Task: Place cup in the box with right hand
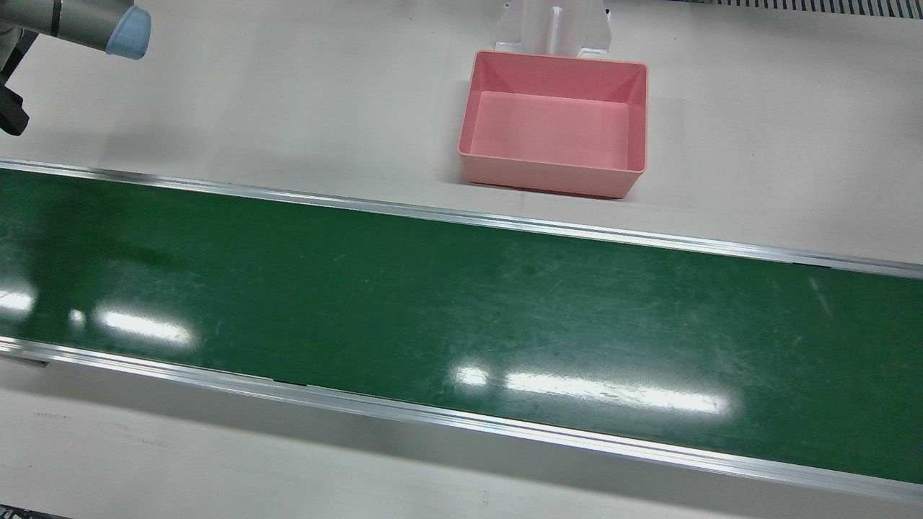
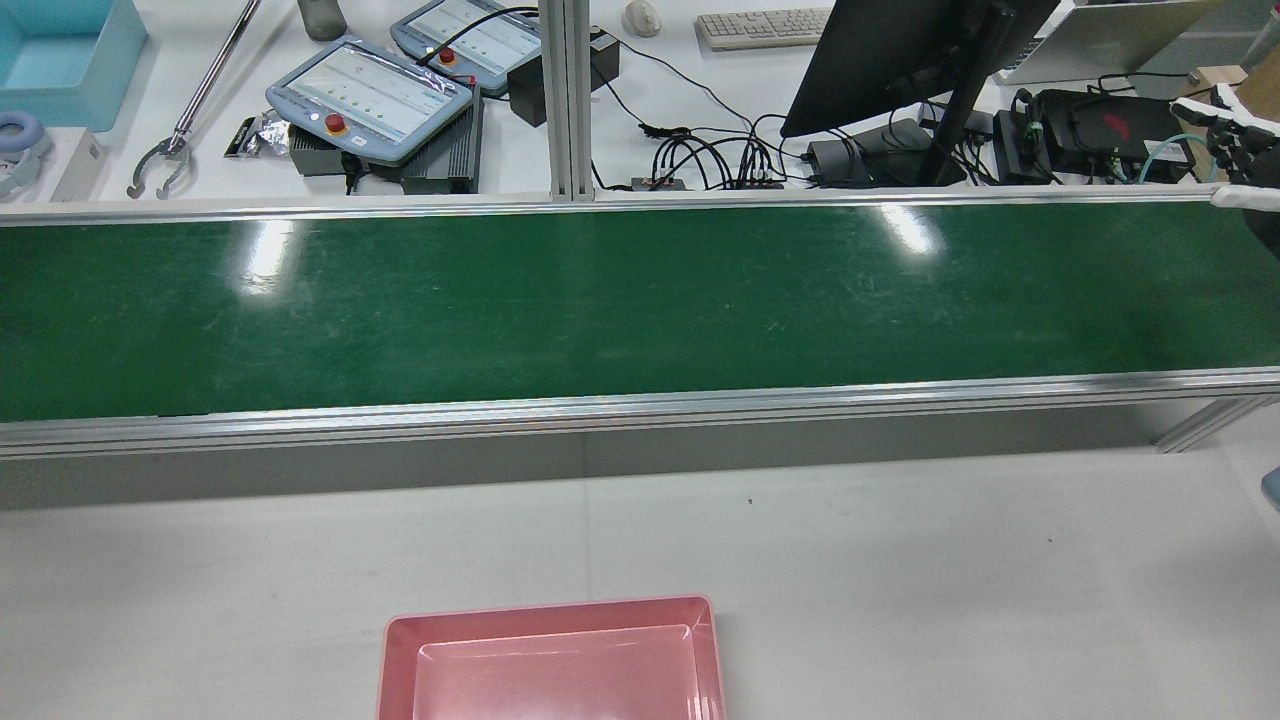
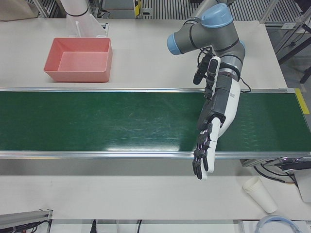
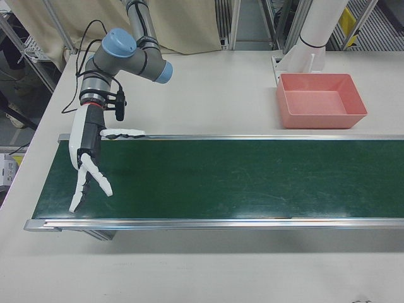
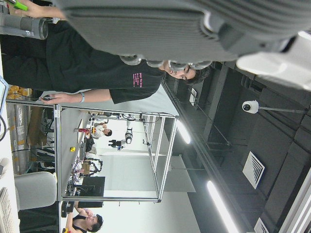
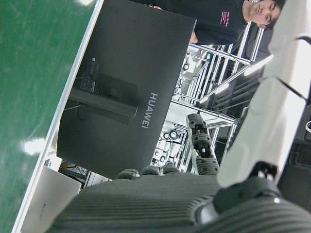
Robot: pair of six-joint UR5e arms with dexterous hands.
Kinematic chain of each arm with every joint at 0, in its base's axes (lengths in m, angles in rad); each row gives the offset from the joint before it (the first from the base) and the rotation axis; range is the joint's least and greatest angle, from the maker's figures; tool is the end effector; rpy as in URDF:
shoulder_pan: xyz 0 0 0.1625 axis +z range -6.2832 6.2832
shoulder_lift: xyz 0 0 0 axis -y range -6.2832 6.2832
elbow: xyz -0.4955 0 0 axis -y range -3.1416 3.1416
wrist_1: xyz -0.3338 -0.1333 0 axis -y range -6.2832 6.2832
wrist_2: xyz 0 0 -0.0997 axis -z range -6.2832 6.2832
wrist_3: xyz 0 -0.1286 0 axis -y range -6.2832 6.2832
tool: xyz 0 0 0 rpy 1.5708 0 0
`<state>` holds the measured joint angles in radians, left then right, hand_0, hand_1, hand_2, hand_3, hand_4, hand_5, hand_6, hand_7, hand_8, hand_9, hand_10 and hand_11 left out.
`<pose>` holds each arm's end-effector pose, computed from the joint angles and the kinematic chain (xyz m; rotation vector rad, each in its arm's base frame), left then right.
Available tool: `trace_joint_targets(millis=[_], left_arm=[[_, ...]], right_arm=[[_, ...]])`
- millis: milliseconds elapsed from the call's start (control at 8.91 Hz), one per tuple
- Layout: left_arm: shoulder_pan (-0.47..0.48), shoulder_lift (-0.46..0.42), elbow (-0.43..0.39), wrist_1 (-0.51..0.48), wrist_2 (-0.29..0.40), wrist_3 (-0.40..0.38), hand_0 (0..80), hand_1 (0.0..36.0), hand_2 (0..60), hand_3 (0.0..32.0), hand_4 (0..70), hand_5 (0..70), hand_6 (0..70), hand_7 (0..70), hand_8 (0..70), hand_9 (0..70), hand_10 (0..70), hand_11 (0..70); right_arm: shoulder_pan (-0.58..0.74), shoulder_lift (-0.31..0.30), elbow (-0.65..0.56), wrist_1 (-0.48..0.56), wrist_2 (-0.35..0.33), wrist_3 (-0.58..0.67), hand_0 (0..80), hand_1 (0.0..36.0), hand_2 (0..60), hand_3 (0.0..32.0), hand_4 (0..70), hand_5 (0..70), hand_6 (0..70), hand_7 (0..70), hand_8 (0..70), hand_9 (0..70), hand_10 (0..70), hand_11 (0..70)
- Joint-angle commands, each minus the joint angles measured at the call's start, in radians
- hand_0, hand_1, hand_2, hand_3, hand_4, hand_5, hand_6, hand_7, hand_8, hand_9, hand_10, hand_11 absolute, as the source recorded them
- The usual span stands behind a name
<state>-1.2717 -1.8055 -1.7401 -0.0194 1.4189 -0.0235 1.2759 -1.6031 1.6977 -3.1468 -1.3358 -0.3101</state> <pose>0.0246 -0.5983 0.5519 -0.2928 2.5991 -1.6994 0.0255 -0.4778 0.7143 0.2479 -2.1434 1.9480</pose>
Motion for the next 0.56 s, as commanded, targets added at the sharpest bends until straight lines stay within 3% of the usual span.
trace_joint_targets(millis=[0, 224, 337, 449], left_arm=[[0.000, 0.000, -0.003, 0.001, 0.002, 0.000, 0.0, 0.0, 0.0, 0.0, 0.0, 0.0, 0.0, 0.0, 0.0, 0.0, 0.0, 0.0], [0.000, 0.000, -0.003, 0.001, 0.000, 0.000, 0.0, 0.0, 0.0, 0.0, 0.0, 0.0, 0.0, 0.0, 0.0, 0.0, 0.0, 0.0], [0.000, 0.000, -0.003, 0.001, 0.000, 0.000, 0.0, 0.0, 0.0, 0.0, 0.0, 0.0, 0.0, 0.0, 0.0, 0.0, 0.0, 0.0], [0.000, 0.000, -0.003, 0.001, 0.002, 0.000, 0.0, 0.0, 0.0, 0.0, 0.0, 0.0, 0.0, 0.0, 0.0, 0.0, 0.0, 0.0]], right_arm=[[-0.012, 0.022, -0.035, 0.021, -0.002, -0.007, 48.0, 11.4, 5.4, 0.0, 2.9, 3.6, 0.0, 0.0, 0.0, 0.0, 0.0, 0.0], [-0.027, 0.025, -0.029, 0.021, -0.002, -0.007, 48.1, 10.3, 2.8, 0.0, 5.2, 3.3, 0.3, 0.0, 0.0, 0.0, 0.0, 0.0], [-0.024, 0.025, -0.026, 0.021, -0.002, -0.006, 47.2, 12.1, 8.5, 0.0, 4.5, 3.2, 0.4, 0.0, 0.0, 0.0, 0.0, 0.0], [-0.018, 0.025, -0.021, 0.021, -0.002, -0.006, 47.7, 11.2, 5.6, 0.0, 5.2, 3.2, 0.4, 0.0, 0.0, 0.0, 0.0, 0.0]])
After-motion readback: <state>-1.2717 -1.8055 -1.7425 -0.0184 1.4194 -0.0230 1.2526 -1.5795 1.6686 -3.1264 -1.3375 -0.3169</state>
